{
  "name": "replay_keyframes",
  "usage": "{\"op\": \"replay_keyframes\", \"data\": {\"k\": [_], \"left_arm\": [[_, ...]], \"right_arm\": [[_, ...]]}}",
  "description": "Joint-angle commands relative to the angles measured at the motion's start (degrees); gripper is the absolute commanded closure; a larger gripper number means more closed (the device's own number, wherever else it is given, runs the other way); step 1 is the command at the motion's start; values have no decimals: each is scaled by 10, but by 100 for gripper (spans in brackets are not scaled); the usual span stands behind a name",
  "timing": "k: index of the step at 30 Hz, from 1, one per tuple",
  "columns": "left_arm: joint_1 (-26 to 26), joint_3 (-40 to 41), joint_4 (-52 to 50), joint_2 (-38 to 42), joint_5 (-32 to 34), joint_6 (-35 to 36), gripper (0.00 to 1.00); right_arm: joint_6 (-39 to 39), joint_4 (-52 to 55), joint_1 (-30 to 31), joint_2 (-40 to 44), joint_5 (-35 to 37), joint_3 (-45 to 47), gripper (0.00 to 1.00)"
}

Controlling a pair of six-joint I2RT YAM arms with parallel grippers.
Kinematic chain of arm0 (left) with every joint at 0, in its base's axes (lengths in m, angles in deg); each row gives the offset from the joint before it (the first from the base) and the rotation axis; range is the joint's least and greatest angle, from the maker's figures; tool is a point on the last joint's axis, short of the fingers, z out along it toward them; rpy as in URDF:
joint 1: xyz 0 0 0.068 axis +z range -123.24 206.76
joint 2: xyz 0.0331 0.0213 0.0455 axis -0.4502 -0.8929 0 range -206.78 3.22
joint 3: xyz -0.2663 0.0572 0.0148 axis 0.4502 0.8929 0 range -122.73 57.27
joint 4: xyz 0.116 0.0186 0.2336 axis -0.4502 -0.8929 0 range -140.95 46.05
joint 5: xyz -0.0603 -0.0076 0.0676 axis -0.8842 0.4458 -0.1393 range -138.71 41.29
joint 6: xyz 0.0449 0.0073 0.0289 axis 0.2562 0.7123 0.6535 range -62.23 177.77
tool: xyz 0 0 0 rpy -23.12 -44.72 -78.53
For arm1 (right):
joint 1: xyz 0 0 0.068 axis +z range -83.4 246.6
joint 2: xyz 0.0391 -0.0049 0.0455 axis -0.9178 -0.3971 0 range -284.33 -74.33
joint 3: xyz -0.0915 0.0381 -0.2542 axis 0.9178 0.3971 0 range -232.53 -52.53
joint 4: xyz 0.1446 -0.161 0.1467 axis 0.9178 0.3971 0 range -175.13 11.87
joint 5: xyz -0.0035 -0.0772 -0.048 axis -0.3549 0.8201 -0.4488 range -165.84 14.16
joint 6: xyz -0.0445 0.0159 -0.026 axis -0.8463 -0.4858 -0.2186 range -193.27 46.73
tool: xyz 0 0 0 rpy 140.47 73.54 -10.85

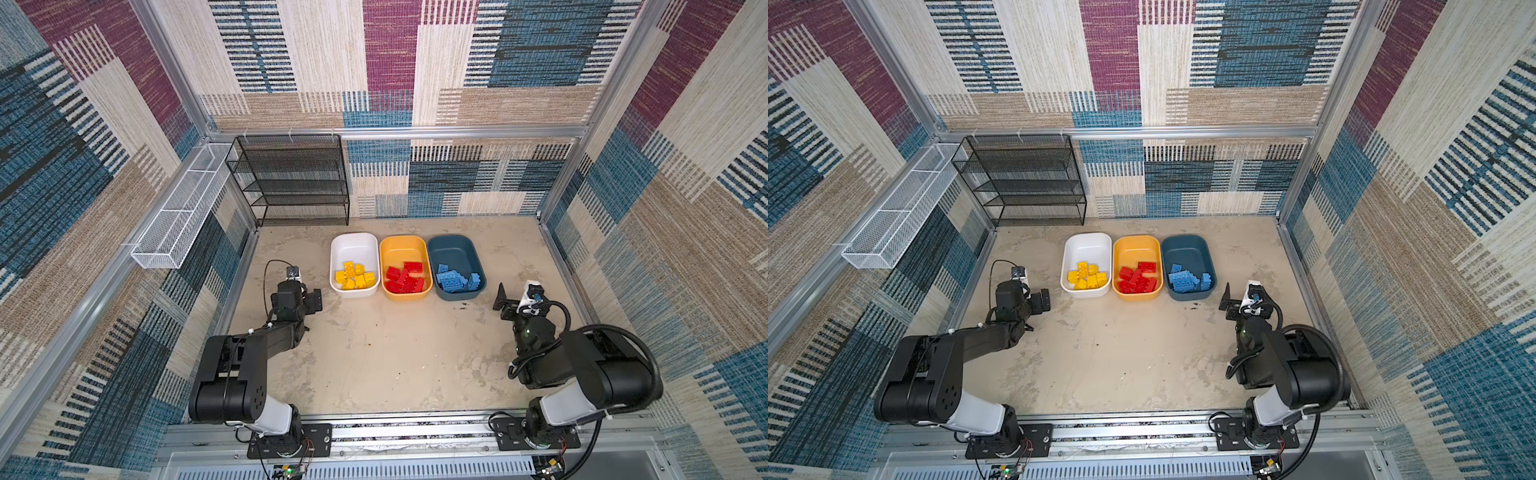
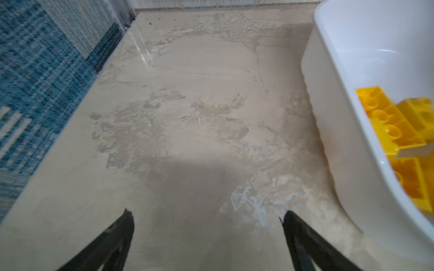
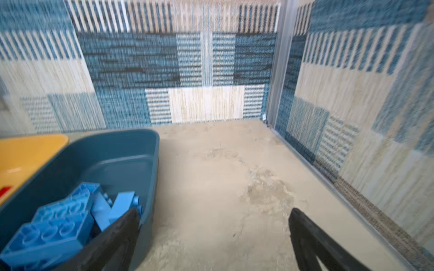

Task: Sort the legos into containers by color
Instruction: Reset both arms

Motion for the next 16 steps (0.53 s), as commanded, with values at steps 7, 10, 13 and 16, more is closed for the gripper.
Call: {"op": "replay_keyframes", "data": {"k": [7,10,13,16], "left_arm": [[4,57,182,-14,-1,-1,1],[5,57,183,-14,-2,-1,1],[5,59,187,-14,-2,0,1],[4,59,190,-14,-2,0,1]], "right_arm": [[-7,-6,-1,6,-21,-42,0],[-8,-16,-1,2,-22,-41,0],[-7,-7,-1,1,-22,-45,0],[-7,-14,-1,3,-21,-40,0]]}}
